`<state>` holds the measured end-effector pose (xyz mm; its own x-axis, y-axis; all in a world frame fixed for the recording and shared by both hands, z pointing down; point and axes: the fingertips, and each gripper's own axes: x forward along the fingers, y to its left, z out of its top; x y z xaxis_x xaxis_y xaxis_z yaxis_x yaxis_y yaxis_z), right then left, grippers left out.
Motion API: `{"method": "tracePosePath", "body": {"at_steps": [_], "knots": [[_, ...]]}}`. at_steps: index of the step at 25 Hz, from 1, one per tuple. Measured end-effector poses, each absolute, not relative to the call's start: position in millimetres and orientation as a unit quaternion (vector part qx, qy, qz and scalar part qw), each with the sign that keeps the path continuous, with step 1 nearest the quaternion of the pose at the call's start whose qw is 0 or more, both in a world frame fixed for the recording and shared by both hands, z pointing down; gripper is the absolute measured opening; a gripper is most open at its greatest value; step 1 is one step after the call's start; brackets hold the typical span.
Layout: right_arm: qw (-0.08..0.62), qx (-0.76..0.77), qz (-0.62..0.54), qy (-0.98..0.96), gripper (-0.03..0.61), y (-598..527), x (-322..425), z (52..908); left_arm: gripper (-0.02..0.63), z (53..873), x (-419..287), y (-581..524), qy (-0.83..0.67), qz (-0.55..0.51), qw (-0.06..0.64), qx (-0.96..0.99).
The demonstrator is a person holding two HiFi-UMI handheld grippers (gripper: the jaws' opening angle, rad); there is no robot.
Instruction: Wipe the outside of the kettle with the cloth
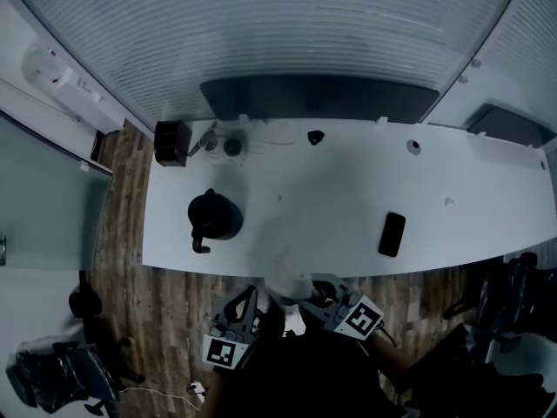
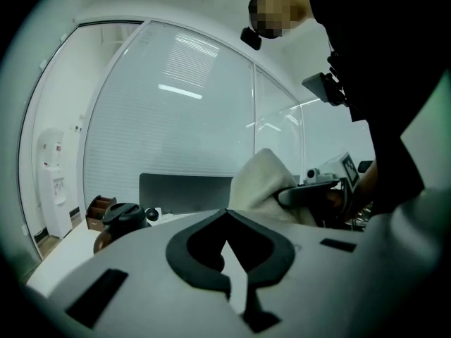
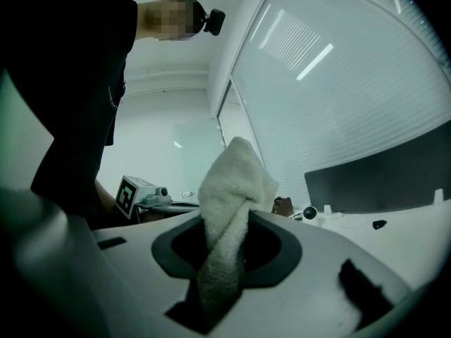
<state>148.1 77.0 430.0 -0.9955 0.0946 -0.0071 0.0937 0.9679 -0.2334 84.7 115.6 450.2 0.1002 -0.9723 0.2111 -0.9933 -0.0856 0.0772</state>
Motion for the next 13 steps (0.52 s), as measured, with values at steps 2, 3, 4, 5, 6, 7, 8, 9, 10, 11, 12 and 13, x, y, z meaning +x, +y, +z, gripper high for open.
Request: {"method": "tracePosePath", "body": {"at_steps": [2, 3, 4, 5, 6, 7, 8, 9, 10, 11, 12, 13], "knots": [[0.001, -0.062, 0.120, -0.991, 0.106, 90, 141, 424, 0.003, 448, 85, 126, -0.672, 0.058, 0.096, 0.732], [0.001, -0.072, 0.118, -0.990, 0.106, 97, 136, 421, 0.003, 445, 82, 133, -0.678, 0.057, 0.091, 0.727], [0.001, -0.084, 0.115, -0.990, 0.106, 106, 129, 418, 0.003, 441, 77, 141, -0.688, 0.052, 0.086, 0.719], [0.000, -0.099, 0.111, -0.989, 0.106, 116, 122, 414, 0.003, 436, 70, 151, -0.700, 0.044, 0.080, 0.708], [0.000, -0.115, 0.109, -0.987, 0.104, 128, 114, 411, 0.003, 431, 64, 164, -0.713, 0.038, 0.075, 0.696], [0.000, -0.132, 0.106, -0.986, 0.104, 141, 107, 408, 0.003, 428, 58, 179, -0.724, 0.034, 0.072, 0.685], [0.000, -0.147, 0.102, -0.984, 0.104, 155, 101, 404, 0.003, 425, 53, 195, -0.733, 0.033, 0.069, 0.676], [-0.001, -0.159, 0.099, -0.982, 0.104, 171, 95, 401, 0.003, 424, 49, 212, -0.739, 0.034, 0.069, 0.670], [0.000, -0.166, 0.097, -0.981, 0.104, 186, 90, 397, 0.003, 423, 45, 229, -0.742, 0.036, 0.069, 0.666], [0.002, -0.172, 0.097, -0.980, 0.104, 202, 85, 394, 0.003, 422, 41, 245, -0.745, 0.036, 0.071, 0.662], [0.006, -0.176, 0.097, -0.980, 0.104, 218, 80, 391, 0.003, 421, 38, 262, -0.747, 0.036, 0.074, 0.659], [0.010, -0.179, 0.098, -0.979, 0.104, 234, 76, 389, 0.003, 420, 34, 278, -0.750, 0.035, 0.077, 0.656]]}}
